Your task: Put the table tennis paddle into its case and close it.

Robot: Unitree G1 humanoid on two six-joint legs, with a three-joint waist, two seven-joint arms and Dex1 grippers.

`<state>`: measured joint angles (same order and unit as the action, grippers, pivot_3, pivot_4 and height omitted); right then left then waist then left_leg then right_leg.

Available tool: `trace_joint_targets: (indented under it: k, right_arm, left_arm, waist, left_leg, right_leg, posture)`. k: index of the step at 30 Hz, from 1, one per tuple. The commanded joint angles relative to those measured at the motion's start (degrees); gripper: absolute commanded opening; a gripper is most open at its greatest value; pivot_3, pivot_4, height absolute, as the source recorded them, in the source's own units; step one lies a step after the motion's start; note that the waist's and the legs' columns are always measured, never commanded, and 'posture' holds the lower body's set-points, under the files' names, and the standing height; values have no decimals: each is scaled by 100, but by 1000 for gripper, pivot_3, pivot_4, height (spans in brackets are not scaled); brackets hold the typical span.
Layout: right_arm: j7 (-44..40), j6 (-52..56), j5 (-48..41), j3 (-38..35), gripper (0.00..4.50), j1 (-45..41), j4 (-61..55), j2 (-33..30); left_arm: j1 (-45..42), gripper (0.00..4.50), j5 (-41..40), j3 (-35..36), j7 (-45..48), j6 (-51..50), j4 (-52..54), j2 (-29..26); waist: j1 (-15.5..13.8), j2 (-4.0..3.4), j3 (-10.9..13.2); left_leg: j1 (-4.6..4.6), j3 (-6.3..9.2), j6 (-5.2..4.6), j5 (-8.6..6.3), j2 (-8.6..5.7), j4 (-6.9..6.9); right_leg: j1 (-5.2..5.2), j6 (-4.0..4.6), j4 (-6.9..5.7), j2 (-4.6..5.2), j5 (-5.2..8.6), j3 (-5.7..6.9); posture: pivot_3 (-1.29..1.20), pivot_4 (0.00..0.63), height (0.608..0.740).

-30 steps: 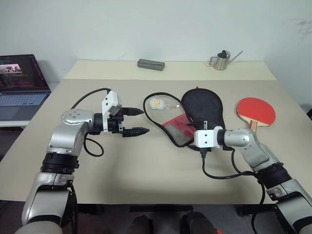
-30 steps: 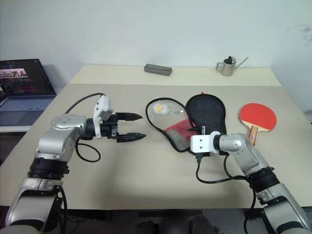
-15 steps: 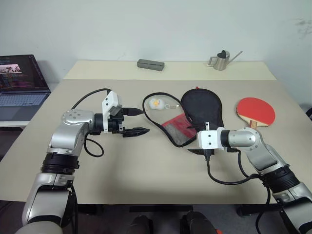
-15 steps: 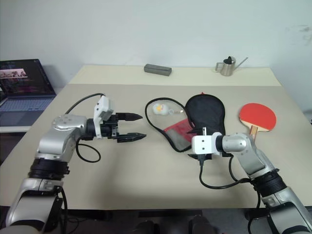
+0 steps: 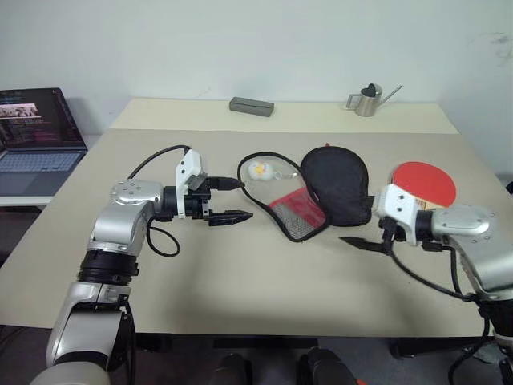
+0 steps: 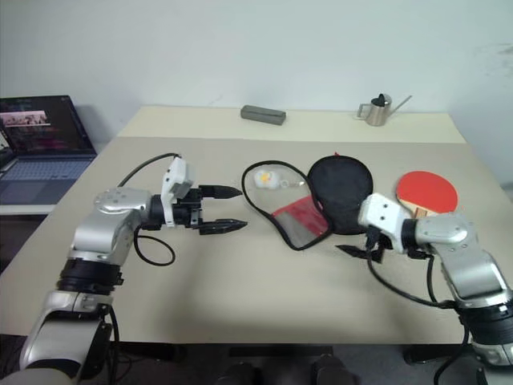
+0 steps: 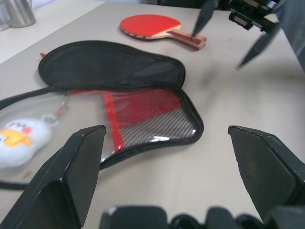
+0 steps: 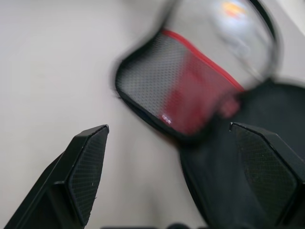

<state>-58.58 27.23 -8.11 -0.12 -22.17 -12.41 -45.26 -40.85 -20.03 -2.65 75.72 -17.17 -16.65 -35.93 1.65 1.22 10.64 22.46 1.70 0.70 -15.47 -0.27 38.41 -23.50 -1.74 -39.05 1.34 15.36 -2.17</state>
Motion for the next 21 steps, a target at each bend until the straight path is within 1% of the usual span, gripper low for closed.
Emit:
trace_joint_targets:
  k: [1, 6, 9, 13, 21]
  right_arm:
    - [857, 850, -43, -580, 4436, -17, -95, 116]
    - [2517, 2269, 108, -1160, 4436, -448, 274, 858]
    - [3280, 2632, 221, -1411, 4436, -636, 543, 1179]
    - [4151, 2486, 443, -1618, 4436, -752, 1043, 1456]
    - [4923, 2179, 431, -1826, 4436, -886, 1916, 1694]
  left_arm:
    - [-205, 4500, -76, -16, 73, 1, 141, 55]
    - [-369, 4500, -91, -150, 219, -8, 178, 189]
    - [-477, 4500, -66, -220, 308, 29, 103, 248]
    - [-603, 4500, -39, -261, 382, 75, -15, 286]
    - [-662, 4500, 4, -262, 455, 163, -143, 272]
  waist:
    - [7, 0, 0]
    - [15, 0, 0]
    - [12, 0, 0]
    - [9, 0, 0]
    - [29, 0, 0]
  left_leg:
    - [1, 0, 0, 0, 0, 1]
    - [0, -2, 1, 1, 0, 1]
    - [2, -1, 1, 1, 0, 2]
    - [6, -3, 0, 0, -2, 0]
    - [3, -10, 0, 0, -1, -4]
  right_leg:
    - [0, 0, 0, 0, 0, 0]
    - [-1, 1, -5, -1, -1, -3]
    - [-1, 1, -4, 0, -1, -2]
    - [-4, 1, 0, 0, -1, -3]
    - [-6, 1, -1, -2, -1, -9]
  posture:
    - [0, 150, 740]
    - [0, 150, 740]
    - [0, 150, 740]
    - [0, 150, 740]
    - [0, 150, 740]
